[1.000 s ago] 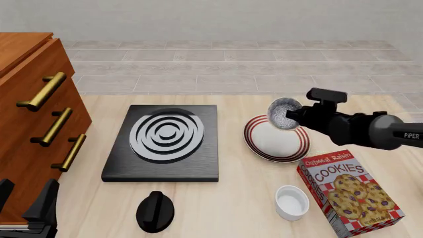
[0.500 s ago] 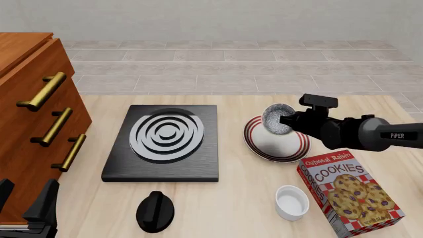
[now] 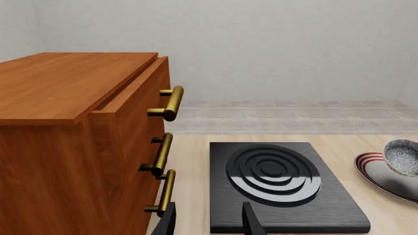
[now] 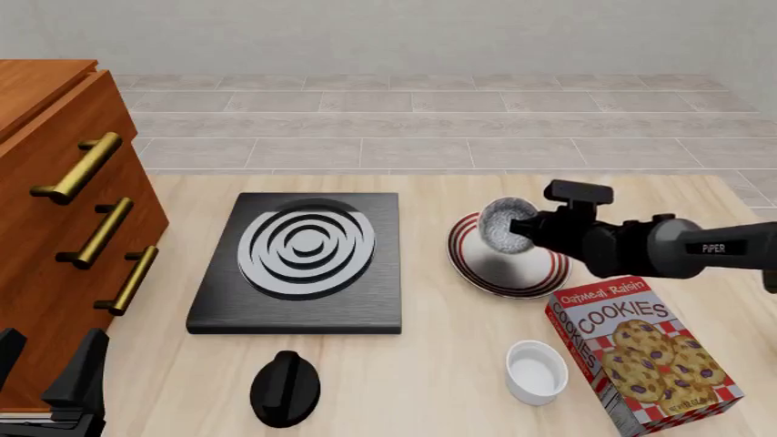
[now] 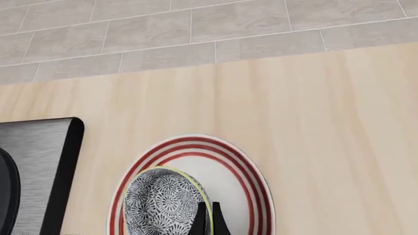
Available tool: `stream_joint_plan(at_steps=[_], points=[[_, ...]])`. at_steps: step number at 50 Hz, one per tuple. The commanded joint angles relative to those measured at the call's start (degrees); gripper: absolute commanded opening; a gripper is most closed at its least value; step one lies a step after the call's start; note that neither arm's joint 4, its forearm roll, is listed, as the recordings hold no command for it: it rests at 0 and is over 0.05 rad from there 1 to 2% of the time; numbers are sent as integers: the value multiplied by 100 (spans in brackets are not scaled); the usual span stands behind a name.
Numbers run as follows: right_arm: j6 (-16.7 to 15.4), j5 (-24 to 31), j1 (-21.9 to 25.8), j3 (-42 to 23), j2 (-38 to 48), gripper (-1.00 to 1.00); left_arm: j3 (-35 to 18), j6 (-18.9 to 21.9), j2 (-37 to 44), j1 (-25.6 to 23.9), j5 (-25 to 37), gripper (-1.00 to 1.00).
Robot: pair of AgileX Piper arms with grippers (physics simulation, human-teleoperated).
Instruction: Pick the akita bowl next to the ramekin and place it on the plate.
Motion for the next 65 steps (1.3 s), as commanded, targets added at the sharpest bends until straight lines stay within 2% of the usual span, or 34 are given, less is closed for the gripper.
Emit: stream_joint_plan(at_steps=[1, 38, 41, 42, 65], points=[[36, -66, 38, -13, 76, -100, 0, 0, 0, 0, 0, 100], [52, -236, 2, -50, 419, -100, 0, 0, 0, 0, 0, 100], [80, -257, 28, -43, 460, -100, 0, 0, 0, 0, 0, 100], [185, -295, 77, -6, 453, -100, 0, 0, 0, 0, 0, 100], [49, -222, 78, -50, 485, -100, 0, 0, 0, 0, 0, 100]])
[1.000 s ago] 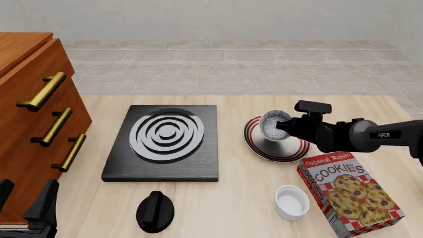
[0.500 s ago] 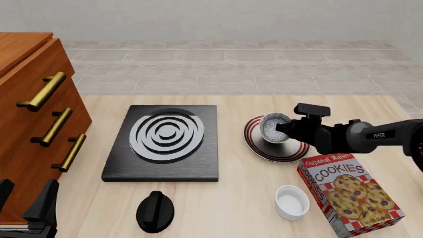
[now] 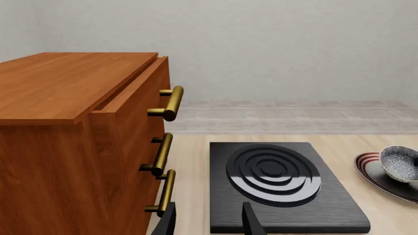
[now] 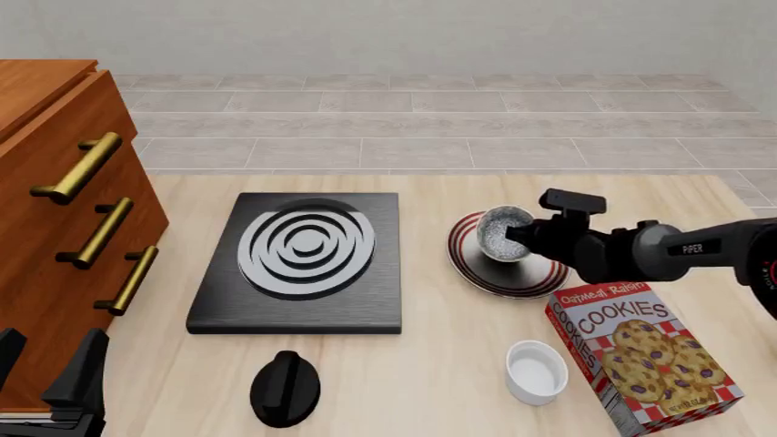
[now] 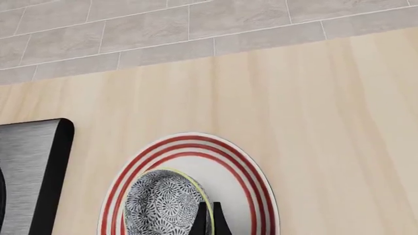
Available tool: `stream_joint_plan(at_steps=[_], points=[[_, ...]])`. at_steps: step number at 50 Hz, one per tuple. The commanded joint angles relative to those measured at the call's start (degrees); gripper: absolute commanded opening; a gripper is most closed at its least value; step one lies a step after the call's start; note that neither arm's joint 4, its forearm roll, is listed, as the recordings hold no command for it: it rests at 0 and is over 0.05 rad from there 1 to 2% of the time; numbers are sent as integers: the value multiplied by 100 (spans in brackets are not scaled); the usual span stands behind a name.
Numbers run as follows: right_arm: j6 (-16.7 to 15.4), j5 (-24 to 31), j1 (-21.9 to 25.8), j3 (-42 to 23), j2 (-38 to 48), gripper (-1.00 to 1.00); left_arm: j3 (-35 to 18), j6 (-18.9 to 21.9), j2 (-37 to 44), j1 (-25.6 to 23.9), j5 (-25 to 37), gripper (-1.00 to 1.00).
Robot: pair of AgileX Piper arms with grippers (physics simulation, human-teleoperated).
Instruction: Pick the akita bowl next to the ramekin and place it on the plate.
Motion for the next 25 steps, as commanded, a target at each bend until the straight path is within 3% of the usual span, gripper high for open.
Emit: stream_joint_plan(at_steps=[1, 25], points=[[38, 69, 65, 17, 70, 100, 0, 0, 0, 0, 0, 100], [-73, 111, 8, 99, -89, 100, 0, 0, 0, 0, 0, 100]])
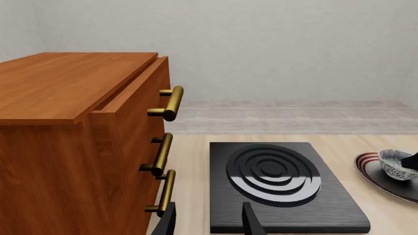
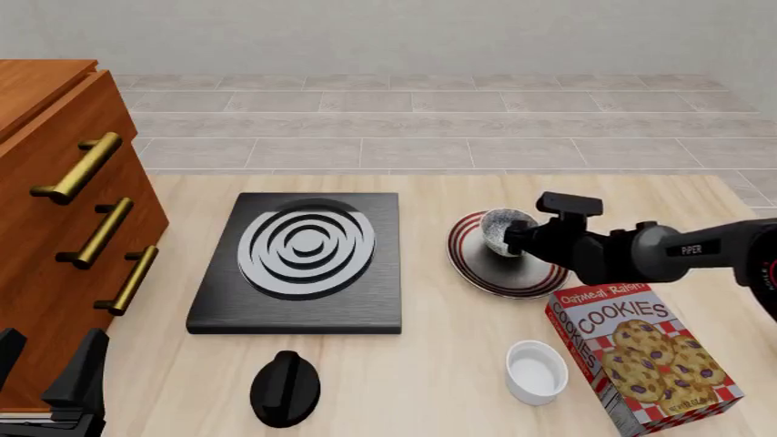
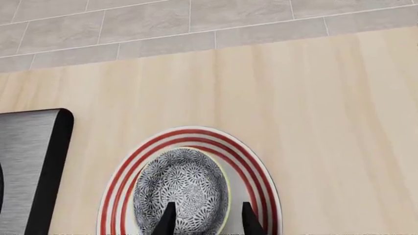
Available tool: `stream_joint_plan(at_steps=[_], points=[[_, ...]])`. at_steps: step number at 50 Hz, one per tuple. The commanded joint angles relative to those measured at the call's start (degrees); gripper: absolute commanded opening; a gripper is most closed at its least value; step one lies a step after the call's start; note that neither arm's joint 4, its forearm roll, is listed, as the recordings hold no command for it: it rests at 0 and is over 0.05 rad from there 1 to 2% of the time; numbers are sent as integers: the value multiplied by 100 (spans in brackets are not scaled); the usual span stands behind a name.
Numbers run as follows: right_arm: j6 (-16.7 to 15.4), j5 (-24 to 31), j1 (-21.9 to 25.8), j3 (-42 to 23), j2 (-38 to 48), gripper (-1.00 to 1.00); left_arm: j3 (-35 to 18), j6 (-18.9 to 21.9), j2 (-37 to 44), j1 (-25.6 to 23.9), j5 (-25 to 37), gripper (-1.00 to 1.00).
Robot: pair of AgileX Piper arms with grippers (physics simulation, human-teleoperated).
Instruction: Pick the akita bowl next to the ramekin and place it on the plate.
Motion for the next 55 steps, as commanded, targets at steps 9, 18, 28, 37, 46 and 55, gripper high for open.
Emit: stream_joint_plan(at_steps=[9, 18, 28, 37, 46, 55], points=[[-78, 30, -60, 192, -276, 100, 0, 0, 0, 0, 0, 100], [-98, 55, -82, 293, -427, 100, 0, 0, 0, 0, 0, 100], [-103, 83, -75, 391, -587, 100, 0, 0, 0, 0, 0, 100], [-110, 167, -83, 526, -866, 100, 0, 0, 0, 0, 0, 100], [-148, 233, -74, 657, -1089, 100, 0, 0, 0, 0, 0, 100], [-196, 395, -66, 762, -1387, 100, 0, 0, 0, 0, 0, 100]])
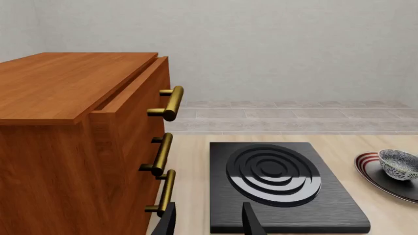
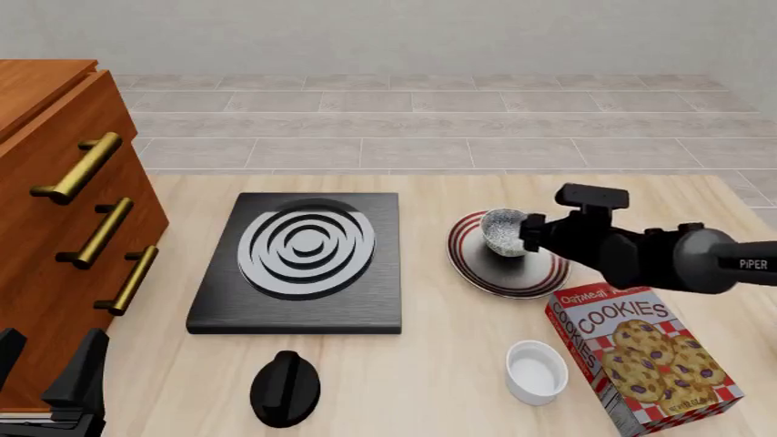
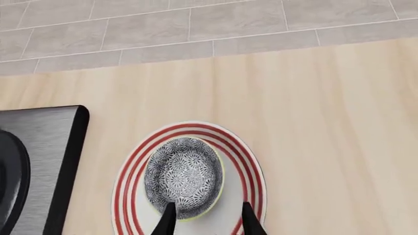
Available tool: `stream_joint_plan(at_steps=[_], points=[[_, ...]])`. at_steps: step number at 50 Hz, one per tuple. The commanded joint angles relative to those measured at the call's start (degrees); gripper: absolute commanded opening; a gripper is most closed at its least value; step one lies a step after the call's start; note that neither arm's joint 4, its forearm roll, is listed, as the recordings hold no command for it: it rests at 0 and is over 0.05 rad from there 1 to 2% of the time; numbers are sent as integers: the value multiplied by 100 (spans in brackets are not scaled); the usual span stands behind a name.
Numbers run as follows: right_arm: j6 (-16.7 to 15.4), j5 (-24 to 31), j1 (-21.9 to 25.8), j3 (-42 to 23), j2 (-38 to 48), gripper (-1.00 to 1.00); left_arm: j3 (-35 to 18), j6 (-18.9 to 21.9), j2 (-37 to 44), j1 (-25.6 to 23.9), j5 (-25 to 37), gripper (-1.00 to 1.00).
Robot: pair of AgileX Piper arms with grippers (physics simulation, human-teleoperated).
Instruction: Pick the akita bowl next to the ramekin and place it on the plate.
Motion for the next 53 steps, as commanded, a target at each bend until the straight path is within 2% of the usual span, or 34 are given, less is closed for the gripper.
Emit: stream_joint_plan(at_steps=[1, 50, 53], points=[[-44, 152, 13, 151, -341, 100, 0, 0, 0, 0, 0, 100], [-57, 1265, 510, 794, -2433, 100, 0, 0, 0, 0, 0, 100], [-197, 1332, 492, 841, -2558, 100, 0, 0, 0, 0, 0, 100]])
